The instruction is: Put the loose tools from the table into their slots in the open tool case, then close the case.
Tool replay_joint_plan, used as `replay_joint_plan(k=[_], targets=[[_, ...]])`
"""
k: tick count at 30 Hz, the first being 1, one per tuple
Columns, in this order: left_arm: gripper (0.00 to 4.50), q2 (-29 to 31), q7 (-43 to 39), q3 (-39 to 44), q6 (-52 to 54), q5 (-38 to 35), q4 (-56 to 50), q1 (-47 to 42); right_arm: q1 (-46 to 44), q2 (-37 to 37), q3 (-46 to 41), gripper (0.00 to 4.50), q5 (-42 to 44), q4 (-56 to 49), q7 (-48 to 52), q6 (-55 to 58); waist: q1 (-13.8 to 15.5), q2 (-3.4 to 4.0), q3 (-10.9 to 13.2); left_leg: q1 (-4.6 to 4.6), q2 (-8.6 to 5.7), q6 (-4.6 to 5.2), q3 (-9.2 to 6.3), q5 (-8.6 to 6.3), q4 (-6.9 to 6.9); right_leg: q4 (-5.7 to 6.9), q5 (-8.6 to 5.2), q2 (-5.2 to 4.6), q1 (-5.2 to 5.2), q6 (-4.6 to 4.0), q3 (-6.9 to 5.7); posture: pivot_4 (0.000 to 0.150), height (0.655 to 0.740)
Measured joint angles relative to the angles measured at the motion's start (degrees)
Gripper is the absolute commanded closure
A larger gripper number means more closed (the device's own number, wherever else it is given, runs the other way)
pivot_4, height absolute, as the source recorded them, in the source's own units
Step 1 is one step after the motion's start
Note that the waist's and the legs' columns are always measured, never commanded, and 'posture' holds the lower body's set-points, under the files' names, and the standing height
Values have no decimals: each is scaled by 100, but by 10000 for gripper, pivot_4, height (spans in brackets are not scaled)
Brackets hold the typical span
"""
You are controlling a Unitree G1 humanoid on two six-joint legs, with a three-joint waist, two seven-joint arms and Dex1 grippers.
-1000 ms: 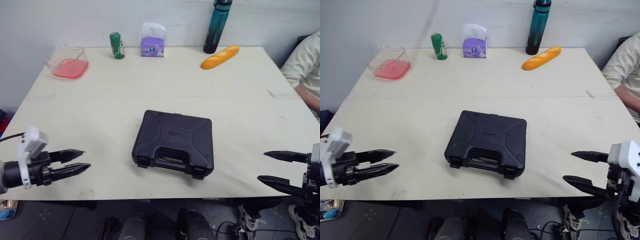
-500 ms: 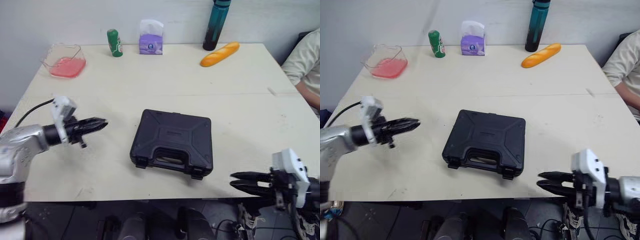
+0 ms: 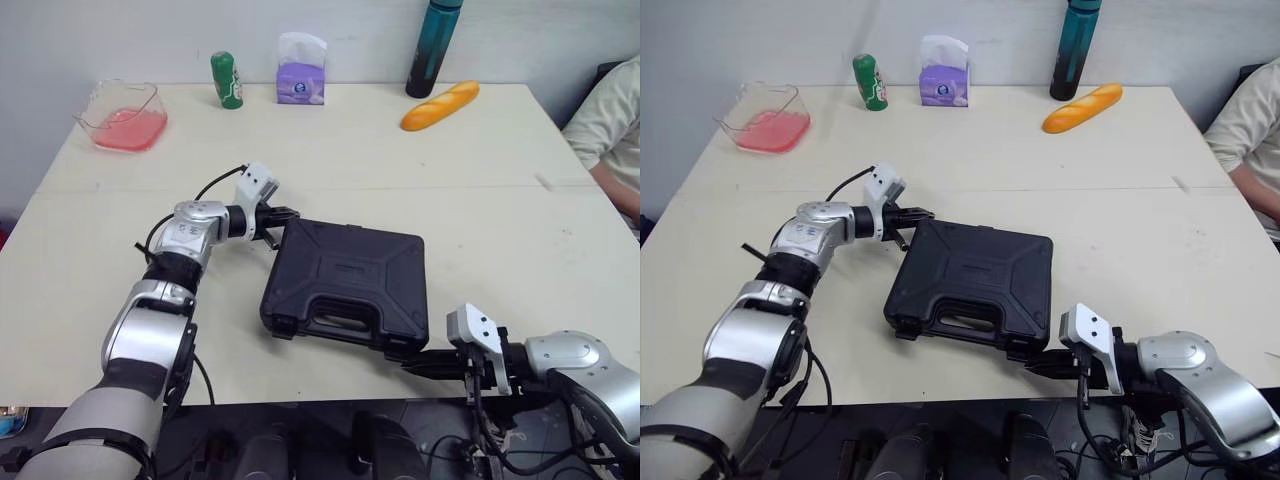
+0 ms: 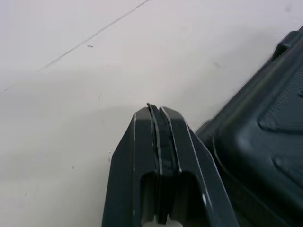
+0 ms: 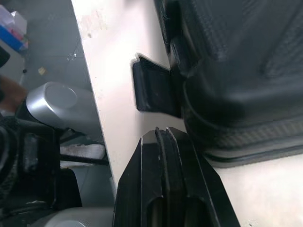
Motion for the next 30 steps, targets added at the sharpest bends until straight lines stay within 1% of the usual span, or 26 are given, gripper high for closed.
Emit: replay_joint_plan(k=[2, 5, 8, 10, 12, 13, 15, 18, 20, 23, 26, 28, 30], targets=[[45000, -63, -43, 2, -332, 177, 471, -153, -92, 109, 50, 44544, -94, 112, -16, -69, -6, -1, 0, 1, 1, 3, -6, 2, 4, 2, 4, 0, 1, 6, 3, 1500, 7314], [45000, -79, -299, 0, -643, 333, 722, -160, -206, 147, 18, 44544, -241, 308, -99, -126, -5, -1, 0, 1, -2, 10, -6, 6, 11, 8, 8, -8, 1, 10, 7, 1500, 7314], [45000, 38, -916, -47, -824, 426, 715, -117, -345, 126, -140, 44544, -458, 639, -175, -272, 6, -3, 2, -2, -4, 10, -8, 6, 13, 6, 9, -11, 0, 9, 6, 1500, 7314], [45000, 217, -1506, -64, -886, 439, 530, 32, -451, 52, -378, 44544, -598, 919, -241, -379, -9, -2, 2, -3, -3, 10, -6, 5, 12, 6, 9, -10, -3, 9, 7, 1500, 7314], [45000, 378, -2025, -82, -883, 435, 15, 366, -501, -132, -661, 44544, -697, 1135, -247, -497, -12, -2, 2, -3, 0, 9, -7, 5, 9, 5, 8, -8, -4, 8, 6, 1500, 7314], [45000, 418, -2147, -96, -839, 433, -153, 487, -505, -164, -748, 44544, -719, 1179, -235, -530, -12, -2, 2, -4, 3, 9, -8, 5, 9, 5, 8, -7, -4, 7, 4, 1500, 7314], [45000, 658, -2484, -121, -482, 339, -1265, 1123, -518, -229, -909, 44544, -765, 1290, -197, -612, -15, -1, 2, -4, 4, 9, -10, 5, 9, 6, 7, -6, -4, 7, 5, 1500, 7314], [45000, 909, -2697, -127, 213, 169, -2701, 1932, -366, -362, -1169, 44544, -802, 1353, -155, -619, -21, 0, 3, -4, 5, 9, -9, 5, 12, 9, 7, -8, -4, 7, 11, 1500, 7314], [45000, 991, -2702, -118, 615, 48, -3316, 2156, -244, -386, -1302, 44544, -804, 1343, -127, -613, 10, 0, 3, -4, 5, 9, -20, 5, 23, 17, 7, -9, 2, 7, 9, 1500, 7314], [45000, 1190, -2675, -21, 1075, -154, -4006, 2201, 88, -397, -1577, 44544, -771, 1189, -114, -563, 36, 0, 3, -7, 3, 9, -31, 5, 31, 21, 7, -14, 5, 6, 18, 1500, 7314], [45000, 1360, -2672, 89, 1441, -358, -4416, 2082, 623, -414, -2026, 44544, -727, 908, -128, -386, 26, 0, 3, -7, 3, 8, -33, 4, 30, 19, 6, -14, 6, 5, 24, 1500, 7314], [45000, 1352, -2677, 138, 1677, -509, -4552, 1895, 885, -408, -2236, 44544, -679, 722, -157, -270, 19, 0, 3, -7, 3, 8, -33, 4, 30, 19, 6, -11, 8, 5, 22, 1500, 7314], [45000, 1199, -2655, 176, 1975, -716, -4666, 1607, 1068, -330, -2405, 44544, -641, 509, -275, -116, 23, 0, 3, -6, 2, 9, -33, 5, 31, 21, 6, -12, 10, 5, 21, 1500, 7314]])
